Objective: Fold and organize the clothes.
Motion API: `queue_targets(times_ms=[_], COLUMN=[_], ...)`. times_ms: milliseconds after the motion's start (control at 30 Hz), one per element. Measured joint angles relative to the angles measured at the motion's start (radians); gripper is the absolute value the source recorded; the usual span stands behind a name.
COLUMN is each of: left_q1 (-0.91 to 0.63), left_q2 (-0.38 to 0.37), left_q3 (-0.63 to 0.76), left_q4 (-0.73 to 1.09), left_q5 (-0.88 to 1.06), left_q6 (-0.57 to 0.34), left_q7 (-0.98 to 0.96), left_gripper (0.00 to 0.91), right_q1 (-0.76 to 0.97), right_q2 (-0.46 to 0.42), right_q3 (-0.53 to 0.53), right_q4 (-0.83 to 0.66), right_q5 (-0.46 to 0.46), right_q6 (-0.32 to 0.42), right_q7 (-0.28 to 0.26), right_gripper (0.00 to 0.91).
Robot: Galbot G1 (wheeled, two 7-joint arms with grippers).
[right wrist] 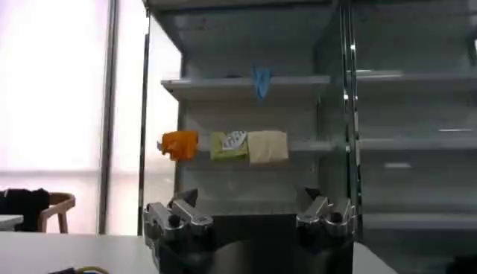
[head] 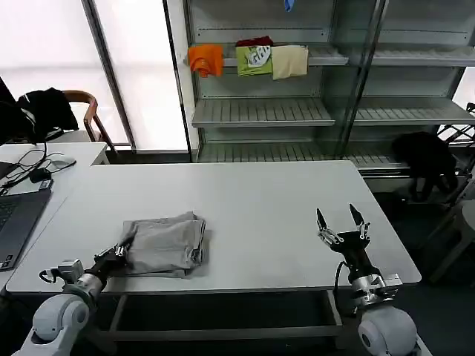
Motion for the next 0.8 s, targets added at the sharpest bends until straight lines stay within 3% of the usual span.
queue_targets(times_ms=[267, 633, 800], left_q1=[0.013, -0.004, -0.029], left_q2=[0.065, 0.296, 0.353], left_q3=[-0.069, -0.272, -0.309], left_q4=[0.006, 0.056, 0.013], left_q5=[-0.003, 0.056, 0.097], left_q6=[-0.030, -0.085, -0.081], left_q7=[-0.003, 0.040, 0.068], left_gripper=[0.000, 0.000, 0.000], right_q1=[0.013, 0.035, 0.037], right_q2=[0.001, 0.000, 0.003], right_q3=[-0.014, -0.033, -0.034], right_q4=[0.000, -0.002, -0.004], right_q5=[0.000, 0.001, 0.001], right_q6=[-0.001, -0.006, -0.007], right_q7=[0.000, 0.000, 0.001], right_gripper=[0.907, 0.907, 0.907])
